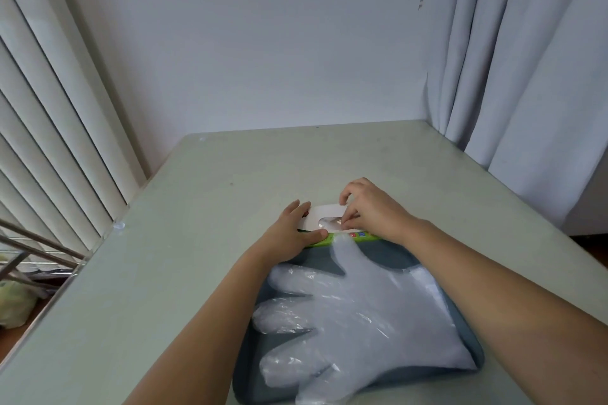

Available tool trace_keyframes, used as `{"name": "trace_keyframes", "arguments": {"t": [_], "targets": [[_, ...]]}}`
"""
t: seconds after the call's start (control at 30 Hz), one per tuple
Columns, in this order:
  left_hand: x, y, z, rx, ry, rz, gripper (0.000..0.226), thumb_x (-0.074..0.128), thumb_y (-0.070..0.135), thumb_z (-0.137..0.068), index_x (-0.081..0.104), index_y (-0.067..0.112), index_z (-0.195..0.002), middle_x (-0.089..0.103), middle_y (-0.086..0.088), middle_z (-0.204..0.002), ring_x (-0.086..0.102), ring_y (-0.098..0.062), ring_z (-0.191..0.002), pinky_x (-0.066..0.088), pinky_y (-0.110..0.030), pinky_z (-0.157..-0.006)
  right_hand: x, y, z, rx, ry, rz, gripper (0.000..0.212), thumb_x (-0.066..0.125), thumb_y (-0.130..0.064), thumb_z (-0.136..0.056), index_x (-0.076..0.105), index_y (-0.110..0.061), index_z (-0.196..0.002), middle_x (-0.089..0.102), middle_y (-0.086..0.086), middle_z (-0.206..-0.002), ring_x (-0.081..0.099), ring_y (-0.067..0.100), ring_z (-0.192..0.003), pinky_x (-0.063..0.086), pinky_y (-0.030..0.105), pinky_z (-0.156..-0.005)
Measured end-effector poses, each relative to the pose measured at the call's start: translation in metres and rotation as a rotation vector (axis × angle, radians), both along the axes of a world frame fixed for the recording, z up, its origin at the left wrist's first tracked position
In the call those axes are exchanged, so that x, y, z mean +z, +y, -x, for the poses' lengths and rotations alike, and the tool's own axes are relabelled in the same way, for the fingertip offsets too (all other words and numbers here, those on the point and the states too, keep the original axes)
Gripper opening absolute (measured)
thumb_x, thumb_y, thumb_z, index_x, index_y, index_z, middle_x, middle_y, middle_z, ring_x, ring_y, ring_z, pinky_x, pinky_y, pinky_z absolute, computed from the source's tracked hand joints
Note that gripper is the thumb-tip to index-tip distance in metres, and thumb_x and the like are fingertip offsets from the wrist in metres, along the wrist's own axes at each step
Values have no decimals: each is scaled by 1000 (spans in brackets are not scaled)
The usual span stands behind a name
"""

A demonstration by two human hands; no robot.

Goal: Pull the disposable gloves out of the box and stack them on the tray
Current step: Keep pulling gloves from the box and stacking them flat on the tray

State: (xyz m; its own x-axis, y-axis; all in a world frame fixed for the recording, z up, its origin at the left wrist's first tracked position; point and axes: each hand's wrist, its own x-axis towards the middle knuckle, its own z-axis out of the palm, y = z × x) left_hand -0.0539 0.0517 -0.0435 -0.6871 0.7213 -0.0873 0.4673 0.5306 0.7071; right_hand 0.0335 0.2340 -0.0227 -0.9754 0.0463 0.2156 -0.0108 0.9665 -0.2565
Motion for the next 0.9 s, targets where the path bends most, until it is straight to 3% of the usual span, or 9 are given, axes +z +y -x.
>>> {"name": "trace_keyframes", "arguments": {"t": [0.1,0.23,0.33,0.53,0.67,0.77,0.9], "targets": [[1,0,-1,-4,0,-2,76,63,38,-91,23,19,-152,9,2,-161,19,-14,-146,16,-25,-114,-2,2,-2,46,15,-15,11,71,-22,-85,79,-15,-87,53,-7,-100,36,5,-100,37,20,-84],[2,-1,0,-8,2,6,76,63,38,-91,23,18,-152,10,1,-161,19,-14,-146,15,-25,-114,-6,-2,-7,-20,128,148,7,72,-16,-83,79,-13,-84,54,-8,-92,42,7,-90,30,5,-73],[2,-1,0,-8,-1,6,76,63,37,-91,23,17,-152,10,1,-161,20,-14,-145,16,-24,-113,-5,-6,-6,-52,130,185,6,72,-11,-82,78,-10,-80,49,-10,-86,43,8,-88,29,2,-71],[4,-1,0,-8,0,11,76,64,37,-91,24,16,-152,11,0,-161,23,-13,-144,17,-21,-111,0,-7,-5,-130,91,318,14,64,-10,-86,68,-12,-73,48,-9,-93,50,11,-89,33,5,-73],[3,-1,0,-1,-5,4,76,64,36,-90,24,16,-152,10,0,-161,22,-13,-144,17,-20,-110,6,-11,-7,-173,127,450,12,60,-11,-91,63,-14,-79,52,-3,-102,53,9,-91,34,-2,-73],[3,-1,-1,-4,-14,10,77,63,37,-91,22,17,-152,8,1,-161,20,-14,-145,17,-22,-111,15,-17,-11,-151,123,480,13,59,-10,-92,61,-14,-80,55,-1,-102,55,11,-92,36,2,-75],[5,0,-1,1,2,37,78,63,36,-91,20,16,-153,6,1,-162,17,-15,-146,15,-24,-113,31,-20,-17,-123,119,485,14,58,-11,-93,60,-16,-80,55,-3,-100,55,12,-92,39,17,-85]]}}
